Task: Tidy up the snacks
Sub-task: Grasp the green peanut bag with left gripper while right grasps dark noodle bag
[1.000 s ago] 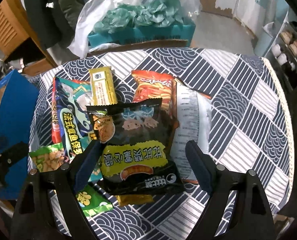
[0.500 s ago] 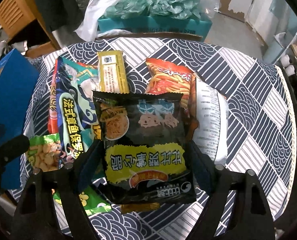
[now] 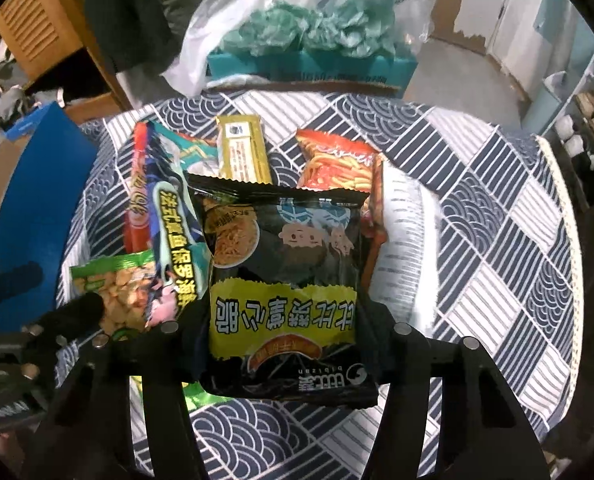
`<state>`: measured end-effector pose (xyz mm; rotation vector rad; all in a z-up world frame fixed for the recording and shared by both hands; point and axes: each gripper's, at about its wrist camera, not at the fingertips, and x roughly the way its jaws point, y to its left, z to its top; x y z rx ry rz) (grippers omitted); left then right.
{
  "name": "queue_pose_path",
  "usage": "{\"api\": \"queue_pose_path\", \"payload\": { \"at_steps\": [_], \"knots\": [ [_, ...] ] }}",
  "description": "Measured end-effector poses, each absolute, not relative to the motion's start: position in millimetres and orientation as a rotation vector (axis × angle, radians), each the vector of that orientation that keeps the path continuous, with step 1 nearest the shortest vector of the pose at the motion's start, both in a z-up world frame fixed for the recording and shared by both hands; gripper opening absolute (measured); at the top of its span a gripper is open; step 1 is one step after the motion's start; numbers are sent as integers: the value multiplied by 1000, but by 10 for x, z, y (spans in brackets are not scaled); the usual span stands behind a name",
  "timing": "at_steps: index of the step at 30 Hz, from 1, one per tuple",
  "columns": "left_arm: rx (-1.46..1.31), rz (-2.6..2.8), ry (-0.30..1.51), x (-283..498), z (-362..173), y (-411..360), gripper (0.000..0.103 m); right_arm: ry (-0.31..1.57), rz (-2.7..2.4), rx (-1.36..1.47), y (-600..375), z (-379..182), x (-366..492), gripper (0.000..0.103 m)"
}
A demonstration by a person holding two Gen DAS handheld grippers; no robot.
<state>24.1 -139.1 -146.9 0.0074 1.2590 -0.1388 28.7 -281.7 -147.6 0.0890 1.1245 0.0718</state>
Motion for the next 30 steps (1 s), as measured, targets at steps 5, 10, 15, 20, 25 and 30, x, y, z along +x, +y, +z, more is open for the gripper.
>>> {"api": "queue_pose_path", "payload": {
  "at_steps": [5, 10, 15, 20, 25, 30],
  "knots": [
    [21, -121, 1283, 156, -1571, -1468, 86, 1117, 57, 124, -2900, -1424, 145, 58],
    [75, -101, 1281, 134, -1701, -1572, 86, 1118, 50, 137, -2957, -1428, 8, 58],
    [113, -99, 1314, 173, -1916, -1656, 87, 1120, 41, 153, -3025, -1441, -83, 58],
    [122, -113, 1318, 239, -2041, -1696, 86, 1120, 41, 165, -3063, -1447, -96, 58],
    [114, -156, 1311, 262, -2069, -1652, 52, 1123, 44, 155, -3027, -1454, -72, 58],
    [140, -188, 1307, 231, -2020, -1611, 37, 1116, 55, 148, -2977, -1415, -57, 58]
  ]
}}
